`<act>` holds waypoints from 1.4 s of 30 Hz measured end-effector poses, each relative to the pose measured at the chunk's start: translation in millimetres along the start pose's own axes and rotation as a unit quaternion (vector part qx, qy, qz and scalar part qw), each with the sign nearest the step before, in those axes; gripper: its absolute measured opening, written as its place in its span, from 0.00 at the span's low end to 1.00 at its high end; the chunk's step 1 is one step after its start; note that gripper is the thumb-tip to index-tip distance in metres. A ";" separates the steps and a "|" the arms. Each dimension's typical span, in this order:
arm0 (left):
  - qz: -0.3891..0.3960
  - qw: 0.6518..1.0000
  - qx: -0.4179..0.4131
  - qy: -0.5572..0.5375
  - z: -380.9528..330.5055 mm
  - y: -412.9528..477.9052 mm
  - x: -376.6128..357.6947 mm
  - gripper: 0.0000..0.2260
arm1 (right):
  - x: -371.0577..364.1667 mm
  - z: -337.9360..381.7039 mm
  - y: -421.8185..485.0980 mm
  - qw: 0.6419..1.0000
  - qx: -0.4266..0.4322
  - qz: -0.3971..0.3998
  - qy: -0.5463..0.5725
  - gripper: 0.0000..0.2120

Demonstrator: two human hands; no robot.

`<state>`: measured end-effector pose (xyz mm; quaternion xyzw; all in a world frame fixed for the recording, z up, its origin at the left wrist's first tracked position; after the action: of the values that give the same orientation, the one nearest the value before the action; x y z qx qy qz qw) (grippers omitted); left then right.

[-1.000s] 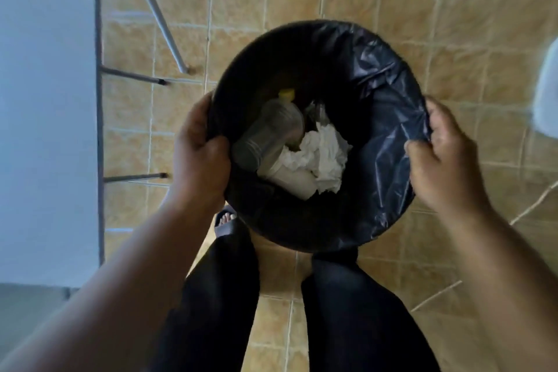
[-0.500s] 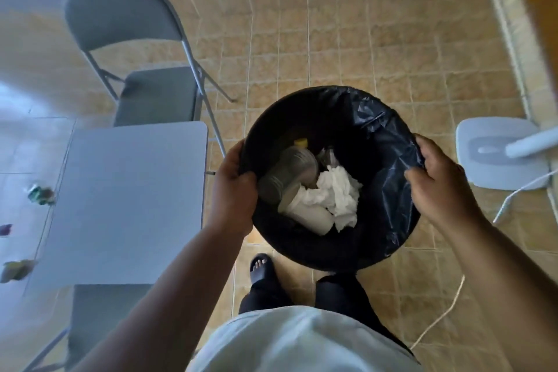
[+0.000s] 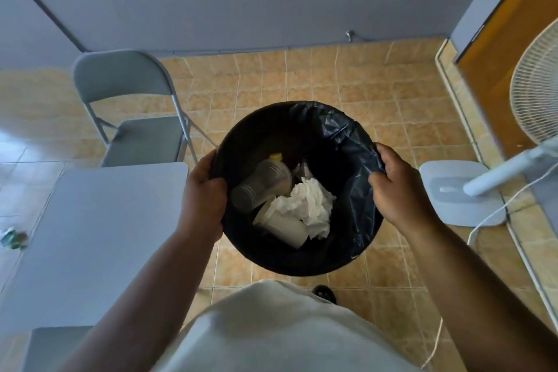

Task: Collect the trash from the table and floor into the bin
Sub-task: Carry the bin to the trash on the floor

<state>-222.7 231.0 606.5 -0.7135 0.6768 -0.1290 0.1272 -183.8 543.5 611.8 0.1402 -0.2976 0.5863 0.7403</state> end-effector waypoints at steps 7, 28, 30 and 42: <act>-0.035 0.999 -0.001 -0.015 -0.2 -5.4 -2.3 0.26 | 4.3 9.5 23.1 0.999 0.040 0.027 0.006 0.22; -0.027 0.996 0.024 -0.085 -85.0 233.3 51.5 0.25 | -82.7 118.9 249.5 0.999 0.021 0.042 -0.015 0.24; -0.015 0.996 0.014 -0.086 -98.2 260.9 58.8 0.26 | -93.8 133.0 271.4 0.999 0.022 0.037 -0.014 0.24; -0.038 0.994 0.022 -0.098 -137.7 410.1 72.2 0.28 | -136.7 175.7 428.7 0.998 0.037 0.043 -0.014 0.25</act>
<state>-650.7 136.9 590.0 -0.7450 0.6304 -0.0785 0.2034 -658.7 455.5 606.1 0.1632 -0.2918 0.6266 0.7040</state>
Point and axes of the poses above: each hand's wrist, its own y-axis towards the middle knuckle, its own x-axis out of the back of the hand, z = x × y, the point moved 9 cm from there along y, towards the middle knuckle, and after that the axes turned 2 degrees about x, right-handed, at the moved point
